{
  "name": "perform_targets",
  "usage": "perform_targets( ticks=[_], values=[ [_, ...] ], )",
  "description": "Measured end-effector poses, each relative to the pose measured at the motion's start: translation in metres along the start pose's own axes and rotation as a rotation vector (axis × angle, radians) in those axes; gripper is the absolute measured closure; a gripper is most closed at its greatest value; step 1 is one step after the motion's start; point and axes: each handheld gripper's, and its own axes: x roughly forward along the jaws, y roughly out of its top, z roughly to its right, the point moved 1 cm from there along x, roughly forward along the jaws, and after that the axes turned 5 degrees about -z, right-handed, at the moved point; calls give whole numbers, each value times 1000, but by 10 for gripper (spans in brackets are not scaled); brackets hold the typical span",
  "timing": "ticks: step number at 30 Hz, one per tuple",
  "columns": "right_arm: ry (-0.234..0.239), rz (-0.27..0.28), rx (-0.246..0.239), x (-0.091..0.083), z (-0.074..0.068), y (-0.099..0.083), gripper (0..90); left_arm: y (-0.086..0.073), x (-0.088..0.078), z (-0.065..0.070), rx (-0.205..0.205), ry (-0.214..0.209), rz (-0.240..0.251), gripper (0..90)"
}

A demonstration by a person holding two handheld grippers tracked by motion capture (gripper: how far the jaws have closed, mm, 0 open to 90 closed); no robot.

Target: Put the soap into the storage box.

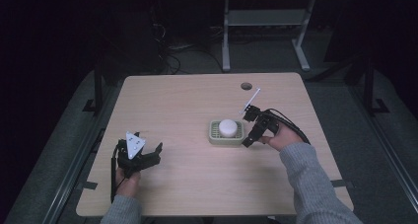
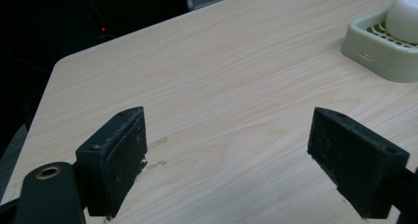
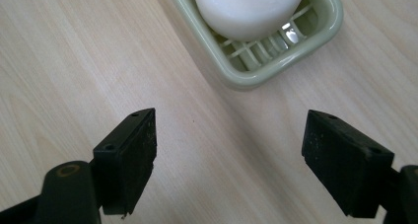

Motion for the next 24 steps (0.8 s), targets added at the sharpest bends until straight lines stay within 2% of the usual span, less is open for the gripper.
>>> perform_targets(
  ticks=[24],
  values=[
    [12, 41, 41, -1, -3, -41, 208, 0, -1, 1, -2, 0, 3, 148]
  ],
)
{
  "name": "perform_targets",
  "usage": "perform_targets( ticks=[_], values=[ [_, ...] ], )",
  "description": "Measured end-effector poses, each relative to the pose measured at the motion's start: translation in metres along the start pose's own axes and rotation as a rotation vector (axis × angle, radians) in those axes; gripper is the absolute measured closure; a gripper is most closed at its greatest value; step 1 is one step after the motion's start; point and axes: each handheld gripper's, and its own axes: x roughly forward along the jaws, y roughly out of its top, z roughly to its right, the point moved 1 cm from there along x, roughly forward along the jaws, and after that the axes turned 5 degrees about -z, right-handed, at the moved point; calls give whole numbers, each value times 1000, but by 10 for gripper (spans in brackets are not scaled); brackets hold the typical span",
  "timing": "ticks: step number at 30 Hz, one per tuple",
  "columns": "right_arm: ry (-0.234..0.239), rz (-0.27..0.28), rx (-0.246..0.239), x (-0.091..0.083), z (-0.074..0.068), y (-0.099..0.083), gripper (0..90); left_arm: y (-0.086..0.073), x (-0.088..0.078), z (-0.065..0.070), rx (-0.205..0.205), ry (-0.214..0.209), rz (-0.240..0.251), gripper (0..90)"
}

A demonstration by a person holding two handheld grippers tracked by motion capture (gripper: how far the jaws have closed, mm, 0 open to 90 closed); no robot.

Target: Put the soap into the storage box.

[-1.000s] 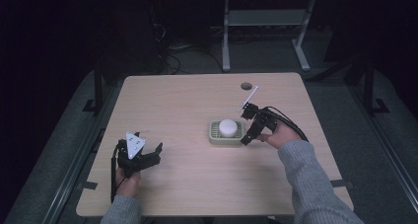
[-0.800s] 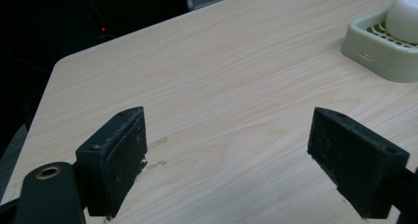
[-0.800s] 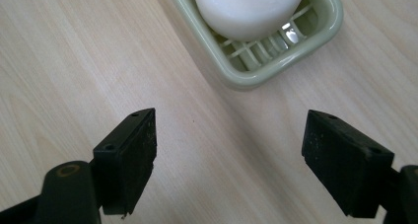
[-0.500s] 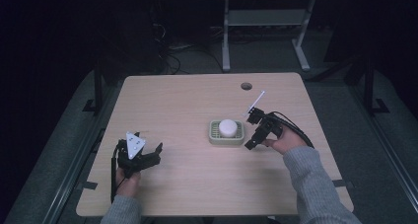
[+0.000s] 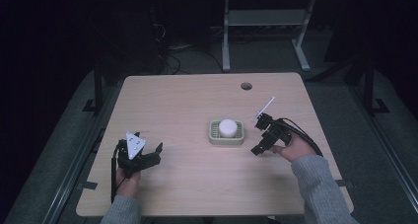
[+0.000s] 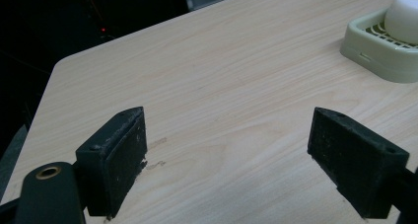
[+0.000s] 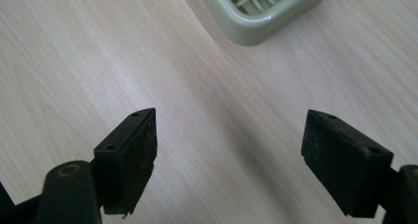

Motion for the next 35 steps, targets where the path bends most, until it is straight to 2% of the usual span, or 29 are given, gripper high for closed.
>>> perform_targets(
  ticks=[4, 23, 35],
  values=[
    [4, 3, 9, 1, -1, -7, 208, 0, 0, 0, 4, 1, -2, 148],
    [2, 39, 71, 9, 1, -64, 213, 0, 0, 0, 5, 1, 2, 148],
    [-17, 78, 91, 8, -10, -86, 198, 0, 2, 2, 6, -6, -2, 148]
  ],
)
